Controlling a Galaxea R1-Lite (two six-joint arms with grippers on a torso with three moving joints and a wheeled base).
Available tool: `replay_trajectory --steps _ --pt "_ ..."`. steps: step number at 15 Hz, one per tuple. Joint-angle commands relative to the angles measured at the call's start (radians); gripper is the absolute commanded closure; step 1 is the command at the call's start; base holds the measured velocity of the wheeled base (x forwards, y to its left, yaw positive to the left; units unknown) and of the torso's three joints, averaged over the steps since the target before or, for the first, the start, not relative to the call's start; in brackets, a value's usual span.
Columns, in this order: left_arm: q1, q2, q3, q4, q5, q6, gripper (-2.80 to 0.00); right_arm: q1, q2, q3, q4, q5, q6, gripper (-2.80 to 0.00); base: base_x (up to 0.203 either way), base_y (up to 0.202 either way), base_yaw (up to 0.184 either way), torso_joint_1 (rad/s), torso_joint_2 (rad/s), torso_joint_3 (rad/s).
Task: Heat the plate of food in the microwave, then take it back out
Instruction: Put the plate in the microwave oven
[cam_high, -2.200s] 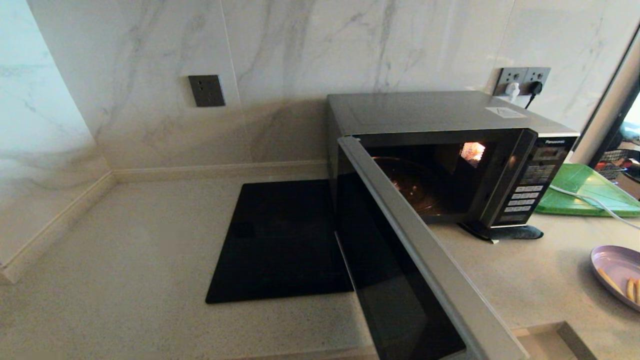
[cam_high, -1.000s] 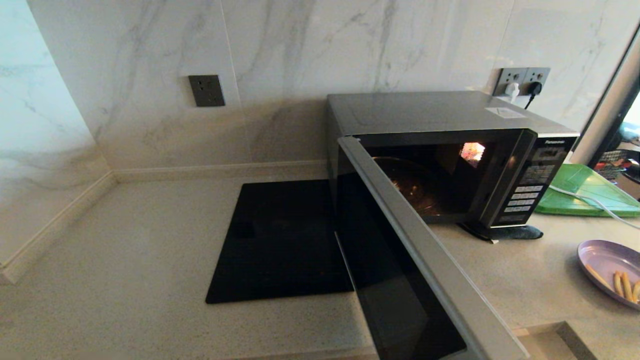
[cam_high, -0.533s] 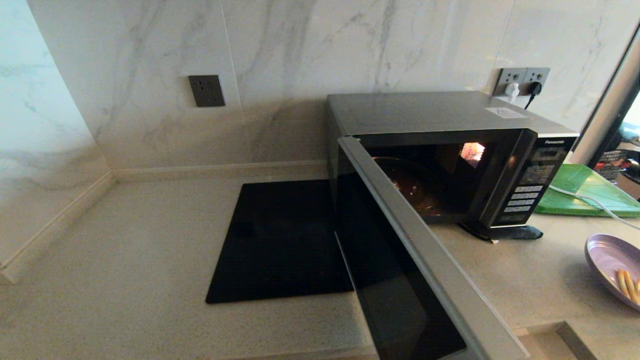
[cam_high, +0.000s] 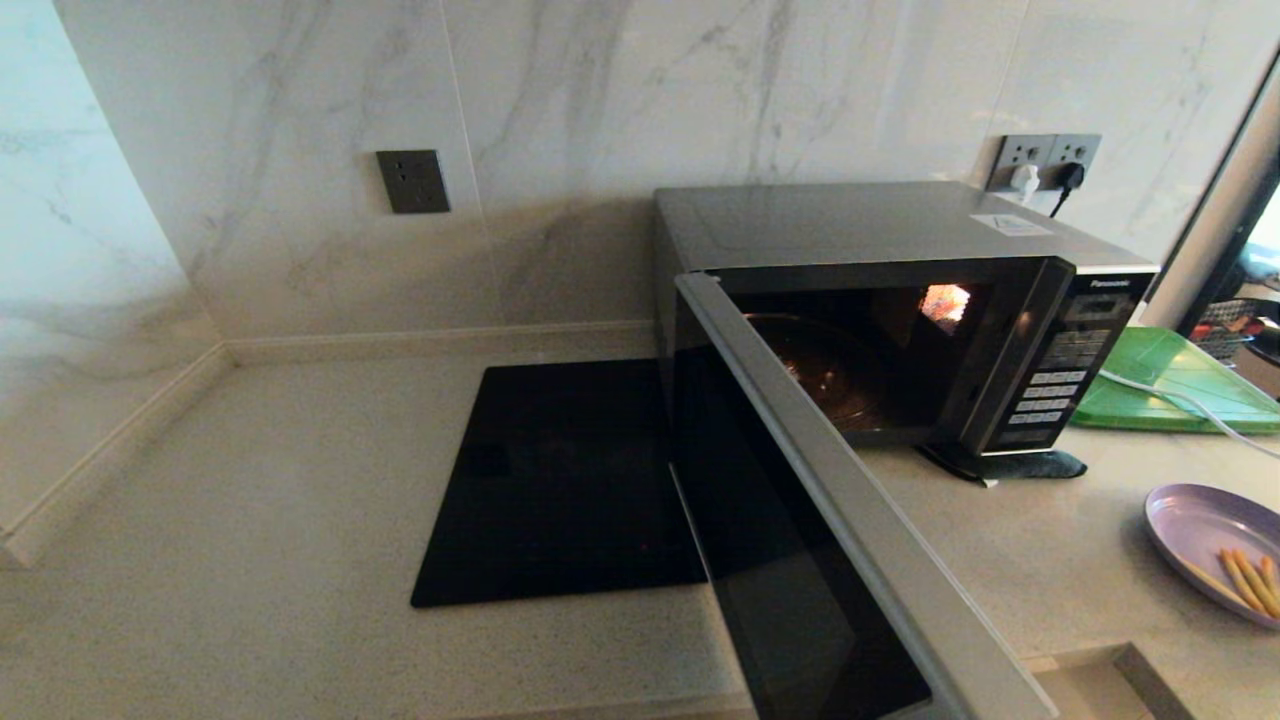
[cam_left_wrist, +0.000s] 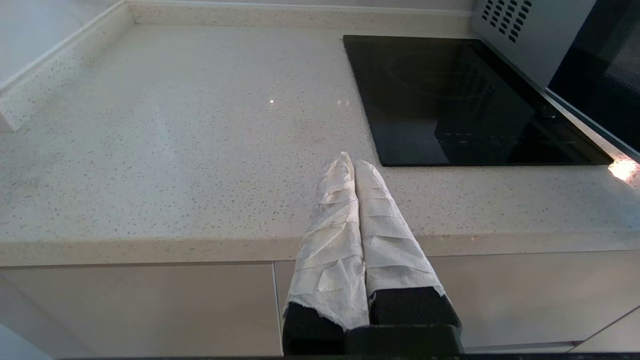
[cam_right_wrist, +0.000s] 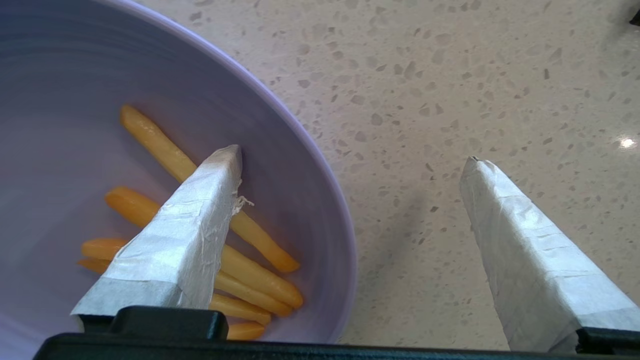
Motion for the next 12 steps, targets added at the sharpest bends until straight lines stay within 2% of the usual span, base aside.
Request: replay_trajectory --steps 1,5,12 --pt "0.0 0.0 0.0 0.0 0.001 -0.001 0.0 0.001 -0.013 -0.001 0.002 0.0 0.004 -2.8 0.0 0.0 0.0 0.0 0.0 0.0" --pt "0.0 0.0 0.0 0.0 0.0 -0.001 0.0 0.012 -0.021 0.002 0.002 0.062 0.004 -2.8 0.0 0.0 0.0 0.0 0.0 0.0" --pt "0.0 0.0 0.0 0.0 0.002 -0.001 0.0 0.02 -0.013 0.002 0.002 0.065 0.004 -2.8 0.0 0.0 0.0 0.0 0.0 0.0"
